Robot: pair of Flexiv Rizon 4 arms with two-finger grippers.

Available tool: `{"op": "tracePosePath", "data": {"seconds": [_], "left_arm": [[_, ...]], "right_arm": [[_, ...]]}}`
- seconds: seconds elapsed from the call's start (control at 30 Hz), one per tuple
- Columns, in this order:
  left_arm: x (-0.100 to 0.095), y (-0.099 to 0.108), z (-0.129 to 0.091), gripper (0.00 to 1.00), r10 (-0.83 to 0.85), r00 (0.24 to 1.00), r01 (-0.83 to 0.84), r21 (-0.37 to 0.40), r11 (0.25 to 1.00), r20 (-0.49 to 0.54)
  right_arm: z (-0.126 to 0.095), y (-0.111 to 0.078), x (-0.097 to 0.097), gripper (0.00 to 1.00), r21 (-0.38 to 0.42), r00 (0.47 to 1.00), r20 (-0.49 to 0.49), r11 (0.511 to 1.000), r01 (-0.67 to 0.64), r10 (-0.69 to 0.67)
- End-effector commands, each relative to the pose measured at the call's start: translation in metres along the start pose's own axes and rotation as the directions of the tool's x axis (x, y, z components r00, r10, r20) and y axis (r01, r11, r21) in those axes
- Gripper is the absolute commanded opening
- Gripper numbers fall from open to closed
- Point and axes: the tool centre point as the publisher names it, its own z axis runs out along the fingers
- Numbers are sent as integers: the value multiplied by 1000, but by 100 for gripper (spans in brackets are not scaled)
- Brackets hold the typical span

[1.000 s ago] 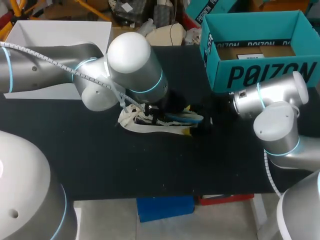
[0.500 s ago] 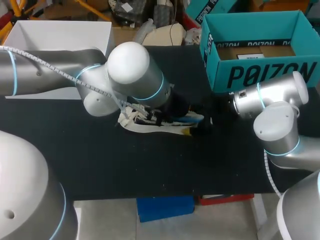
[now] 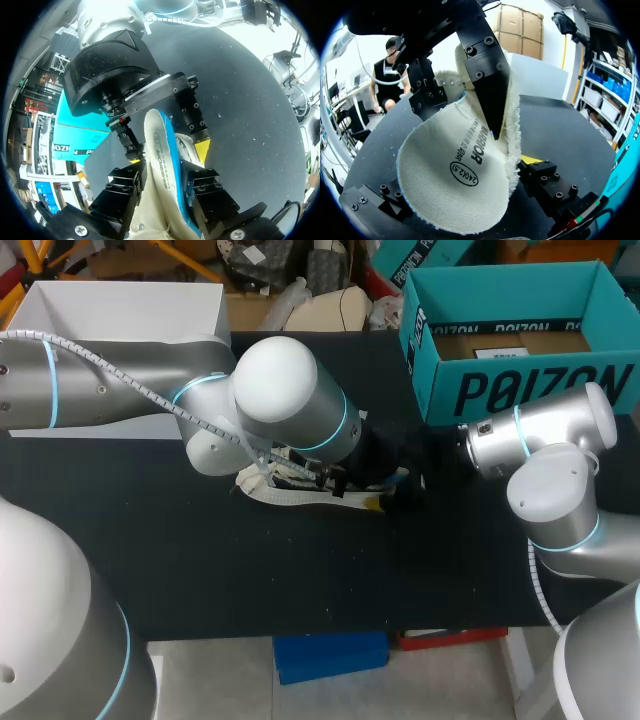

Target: Take the shoe out of the shoebox, open the shoe tongue, remove and reinsert the insole, then place the shoe into the shoebox

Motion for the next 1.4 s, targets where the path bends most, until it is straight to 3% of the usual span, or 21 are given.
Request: {"op": "tracePosePath", "data": {"seconds": [0.03, 0.07, 0.4, 0.53, 0.67, 0.83, 1.07, 1.17, 1.2, 1.23, 1.4], "left_arm": [[1, 0, 1, 15, 1, 1000, -1, -2, 1000, 8], [1, 2, -2, 0, 0, 1000, 0, -3, 1000, 9], [15, 13, -50, 0, -8, 999, 7, 55, 998, 32], [20, 10, -76, 0, -25, 999, 21, 114, 993, 29], [19, -3, -107, 0, -74, 997, 73, 225, 972, -3], [8, -28, -155, 0, -171, 981, 193, 391, 900, -91], [-15, -50, -227, 0, -316, 928, 373, 524, 765, -199], [-22, -54, -257, 0, -354, 887, 461, 578, 673, -296], [-24, -53, -265, 0, -351, 857, 515, 602, 611, -377], [-26, -51, -271, 0, -363, 825, 564, 600, 568, -433], [-26, -51, -271, 0, -363, 825, 564, 600, 568, -433]], "right_arm": [[3, -3, 1, 0, 2, 1000, 1, 1000, -2, 2], [3, -3, 1, 0, 2, 1000, 1, 1000, -2, 2], [3, -3, 1, 0, 2, 1000, 1, 1000, -2, 2], [3, -3, 1, 0, 2, 1000, 1, 1000, -2, 2], [3, -3, 1, 0, 2, 1000, 1, 1000, -2, 2], [3, -3, 1, 0, 2, 1000, 1, 1000, -2, 2], [3, -3, 1, 0, 2, 1000, 1, 1000, -2, 2], [3, -3, 1, 0, 2, 1000, 1, 1000, -2, 2], [3, -3, 1, 0, 2, 1000, 1, 1000, -2, 2], [3, -3, 1, 0, 2, 1000, 1, 1000, -2, 2], [3, -3, 1, 0, 2, 1000, 1, 1000, -2, 2]]}}
